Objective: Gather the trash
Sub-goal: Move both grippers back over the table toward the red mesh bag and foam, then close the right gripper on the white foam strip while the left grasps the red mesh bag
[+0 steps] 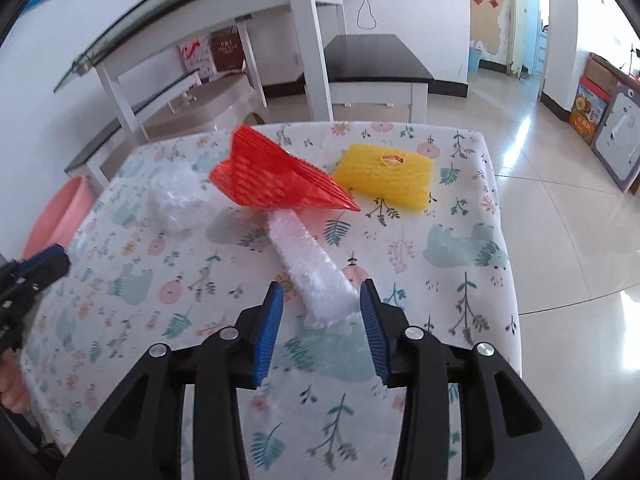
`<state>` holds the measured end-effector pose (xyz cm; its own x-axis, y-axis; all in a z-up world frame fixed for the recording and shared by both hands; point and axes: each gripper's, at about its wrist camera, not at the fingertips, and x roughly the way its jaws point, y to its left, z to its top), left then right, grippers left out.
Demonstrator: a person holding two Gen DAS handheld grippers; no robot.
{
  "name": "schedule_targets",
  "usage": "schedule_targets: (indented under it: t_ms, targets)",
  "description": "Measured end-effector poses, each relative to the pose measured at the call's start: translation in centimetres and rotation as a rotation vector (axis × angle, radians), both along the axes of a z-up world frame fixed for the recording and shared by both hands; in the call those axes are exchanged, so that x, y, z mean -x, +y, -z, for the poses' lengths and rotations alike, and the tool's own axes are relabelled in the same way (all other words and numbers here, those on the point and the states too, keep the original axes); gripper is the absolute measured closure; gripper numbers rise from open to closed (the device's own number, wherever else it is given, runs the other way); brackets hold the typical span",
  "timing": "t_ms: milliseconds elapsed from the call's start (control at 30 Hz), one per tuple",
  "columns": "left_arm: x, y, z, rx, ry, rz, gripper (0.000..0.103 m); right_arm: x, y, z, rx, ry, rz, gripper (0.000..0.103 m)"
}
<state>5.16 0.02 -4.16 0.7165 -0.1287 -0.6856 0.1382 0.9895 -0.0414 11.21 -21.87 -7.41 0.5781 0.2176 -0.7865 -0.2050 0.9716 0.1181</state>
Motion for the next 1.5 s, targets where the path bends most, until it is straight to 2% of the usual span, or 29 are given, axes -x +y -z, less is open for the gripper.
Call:
schedule_targets:
  t_ms: [233,400,467,567,833,1000,1100,1233,1367,1500]
  targets:
    - [-1.9,-2.6,-1.2,-0.004,-0.028,0.074,0.081,-0.7,0.2,0.9,0.061,-0.01,0.025,0.062]
    - [-3.0,-4.5,-1.8,-0.019,-0.058,0.121,0.08,-0.9,-0.7,0.9,-0.022,-0.005,0.03,0.063]
    - [-3.5,-4.9,-1.9,-0.014,-0.061,0.131,0.08,-0.7,-1.0,0.6,-0.045,-0.011,0.032,0.084]
    - [-3.6,-5.5,-1.9,-0.012,-0.061,0.147,0.081,0.0,-1.4,0.2,-0.08,-0.013,0.029,0.09]
    - [-6.0,-8.0,-0.7,-0.024,-0.009,0.237,0.08,4.5,-2.5,-0.5,-0.215,-0.004,0.087,0.09]
    - [-7.6,-10.0,-0.3,0.006,0.044,0.329,0.08,6.7,-2.7,-0.8,-0.19,-0.014,0.121,0.09]
    - [-7.6,-11.2,0.0,-0.006,0.052,0.378,0.08,6.8,-3.3,0.0,-0.189,0.007,0.152,0.09]
    - [-6.9,-13.1,0.7,-0.059,0.04,0.442,0.08,6.9,-3.7,0.0,-0.189,-0.01,0.176,0.09]
    - [-6.8,-15.1,1.6,-0.202,-0.013,0.471,0.08,7.1,-3.3,-0.3,-0.172,-0.035,0.16,0.09]
    - [-7.5,-16.1,2.3,-0.265,-0.023,0.492,0.08,7.0,-3.4,-0.3,-0.182,-0.034,0.155,0.09]
